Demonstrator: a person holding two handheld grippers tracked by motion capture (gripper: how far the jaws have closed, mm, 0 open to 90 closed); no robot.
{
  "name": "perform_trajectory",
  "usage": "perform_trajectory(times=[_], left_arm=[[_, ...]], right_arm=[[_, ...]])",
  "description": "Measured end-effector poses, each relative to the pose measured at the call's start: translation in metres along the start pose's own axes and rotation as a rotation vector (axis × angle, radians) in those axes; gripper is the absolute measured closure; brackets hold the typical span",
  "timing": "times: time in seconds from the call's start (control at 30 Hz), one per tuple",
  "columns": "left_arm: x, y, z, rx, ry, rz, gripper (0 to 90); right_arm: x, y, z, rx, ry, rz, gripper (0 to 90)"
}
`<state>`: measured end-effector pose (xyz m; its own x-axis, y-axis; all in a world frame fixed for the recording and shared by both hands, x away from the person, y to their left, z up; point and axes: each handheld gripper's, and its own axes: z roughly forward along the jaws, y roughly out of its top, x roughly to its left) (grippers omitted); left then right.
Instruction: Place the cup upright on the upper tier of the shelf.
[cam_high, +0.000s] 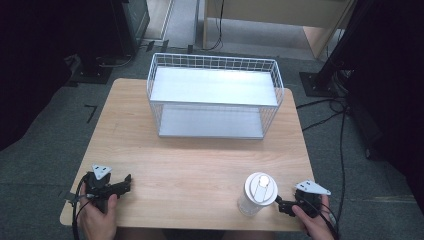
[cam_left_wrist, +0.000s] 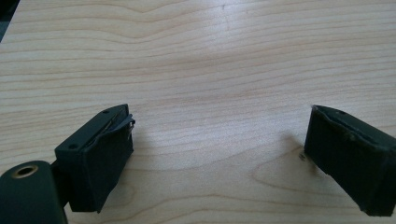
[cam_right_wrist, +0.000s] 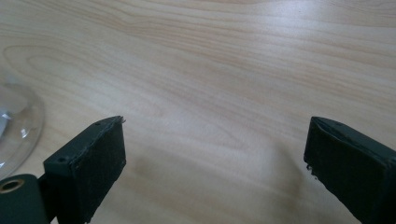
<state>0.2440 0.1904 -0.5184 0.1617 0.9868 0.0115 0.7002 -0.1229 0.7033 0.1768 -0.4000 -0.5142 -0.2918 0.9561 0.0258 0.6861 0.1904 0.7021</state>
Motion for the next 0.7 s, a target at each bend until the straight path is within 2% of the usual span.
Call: perform_trajectory(times=[0.27,0.37,0.43,0.7], left_arm=[[0.000,0.000,0.000,0.000,0.000,0.000,8.4],[0.000,0.000,0.000,0.000,0.000,0.000,8.4],[0.000,0.000,0.000,0.001,0.000,0.000,8.4],[0.000,0.000,0.000,0.000,0.000,0.000,8.4]], right_arm=[[0.022,0.000,-0.019,-0.016,0.022,-0.019,5.4],[0.036,0.000,-0.025,-0.013,0.046,-0.058,5.5],[0.042,0.000,-0.027,-0.011,0.062,-0.059,5.4],[0.057,-0.003,-0.037,-0.033,0.107,-0.095,5.5]])
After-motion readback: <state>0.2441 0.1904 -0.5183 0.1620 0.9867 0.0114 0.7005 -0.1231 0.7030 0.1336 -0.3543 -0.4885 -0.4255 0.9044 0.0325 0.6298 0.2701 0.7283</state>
